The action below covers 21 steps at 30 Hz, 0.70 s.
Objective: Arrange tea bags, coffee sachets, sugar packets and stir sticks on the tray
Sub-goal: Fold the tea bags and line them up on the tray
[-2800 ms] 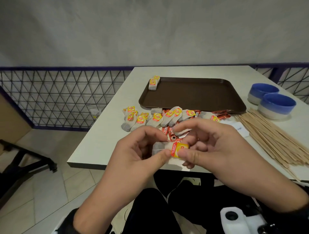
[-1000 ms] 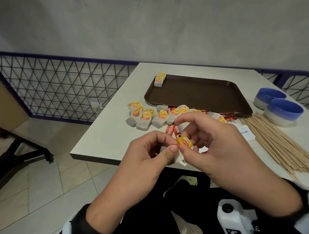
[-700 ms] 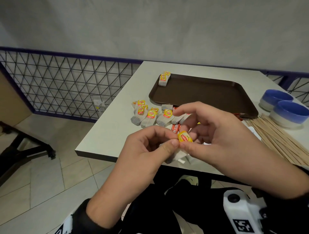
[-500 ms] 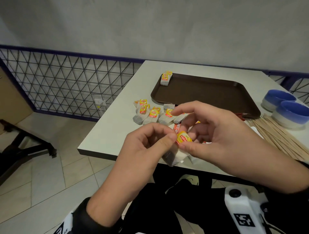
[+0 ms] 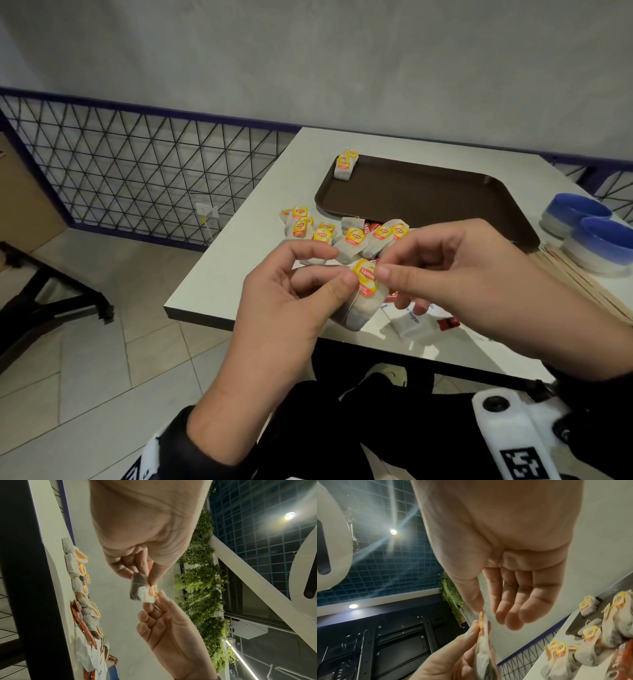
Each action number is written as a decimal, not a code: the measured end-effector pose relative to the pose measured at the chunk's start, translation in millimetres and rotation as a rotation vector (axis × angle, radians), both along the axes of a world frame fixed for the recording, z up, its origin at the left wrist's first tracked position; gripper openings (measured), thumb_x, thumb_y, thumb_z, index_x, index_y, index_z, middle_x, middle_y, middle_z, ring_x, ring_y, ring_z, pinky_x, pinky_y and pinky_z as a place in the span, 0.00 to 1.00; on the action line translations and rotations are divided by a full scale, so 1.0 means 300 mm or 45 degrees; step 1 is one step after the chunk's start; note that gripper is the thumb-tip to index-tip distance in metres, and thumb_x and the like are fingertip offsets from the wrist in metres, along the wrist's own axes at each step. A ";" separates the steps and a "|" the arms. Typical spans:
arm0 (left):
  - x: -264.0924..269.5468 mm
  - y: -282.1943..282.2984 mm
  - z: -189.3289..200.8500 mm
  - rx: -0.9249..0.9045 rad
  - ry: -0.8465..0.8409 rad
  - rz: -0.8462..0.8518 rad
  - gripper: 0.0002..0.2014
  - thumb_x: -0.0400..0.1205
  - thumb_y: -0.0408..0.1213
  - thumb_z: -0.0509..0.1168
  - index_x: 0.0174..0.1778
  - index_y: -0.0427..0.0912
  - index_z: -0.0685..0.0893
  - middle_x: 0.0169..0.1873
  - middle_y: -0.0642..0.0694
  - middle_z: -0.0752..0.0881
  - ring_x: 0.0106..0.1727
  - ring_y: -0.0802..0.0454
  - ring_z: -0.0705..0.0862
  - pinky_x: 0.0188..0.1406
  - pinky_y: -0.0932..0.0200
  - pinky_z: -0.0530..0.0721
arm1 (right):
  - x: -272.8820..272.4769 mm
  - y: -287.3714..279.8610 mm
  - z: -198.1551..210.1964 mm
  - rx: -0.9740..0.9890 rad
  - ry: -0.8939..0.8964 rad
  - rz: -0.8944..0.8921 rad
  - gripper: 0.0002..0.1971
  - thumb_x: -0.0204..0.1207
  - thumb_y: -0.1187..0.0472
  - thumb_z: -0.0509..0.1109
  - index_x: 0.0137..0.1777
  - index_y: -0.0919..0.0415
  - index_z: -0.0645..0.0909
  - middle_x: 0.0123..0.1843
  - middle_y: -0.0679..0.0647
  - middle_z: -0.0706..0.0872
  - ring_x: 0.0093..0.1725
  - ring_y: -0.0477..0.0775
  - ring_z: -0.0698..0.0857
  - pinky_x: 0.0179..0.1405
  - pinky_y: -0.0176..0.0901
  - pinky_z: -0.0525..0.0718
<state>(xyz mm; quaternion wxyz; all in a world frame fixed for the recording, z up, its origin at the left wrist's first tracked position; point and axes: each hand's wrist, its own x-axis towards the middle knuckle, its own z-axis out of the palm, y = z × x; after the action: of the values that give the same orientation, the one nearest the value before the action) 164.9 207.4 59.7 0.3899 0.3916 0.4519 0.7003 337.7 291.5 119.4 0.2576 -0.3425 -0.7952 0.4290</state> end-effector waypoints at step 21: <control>-0.306 0.197 -0.180 0.118 1.062 0.773 0.05 0.72 0.46 0.65 0.40 0.54 0.84 0.38 0.64 0.85 0.44 0.66 0.82 0.41 0.72 0.77 | -0.427 0.904 0.072 -0.187 -0.631 -0.057 0.04 0.82 0.74 0.71 0.53 0.67 0.80 0.48 0.69 0.91 0.41 0.57 0.93 0.40 0.43 0.93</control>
<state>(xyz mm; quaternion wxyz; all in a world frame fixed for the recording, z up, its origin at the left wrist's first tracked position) 73.2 266.6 5.6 -0.0619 0.5054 0.6308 0.5855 209.7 562.8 141.1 0.0387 -0.4724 -0.7929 0.3828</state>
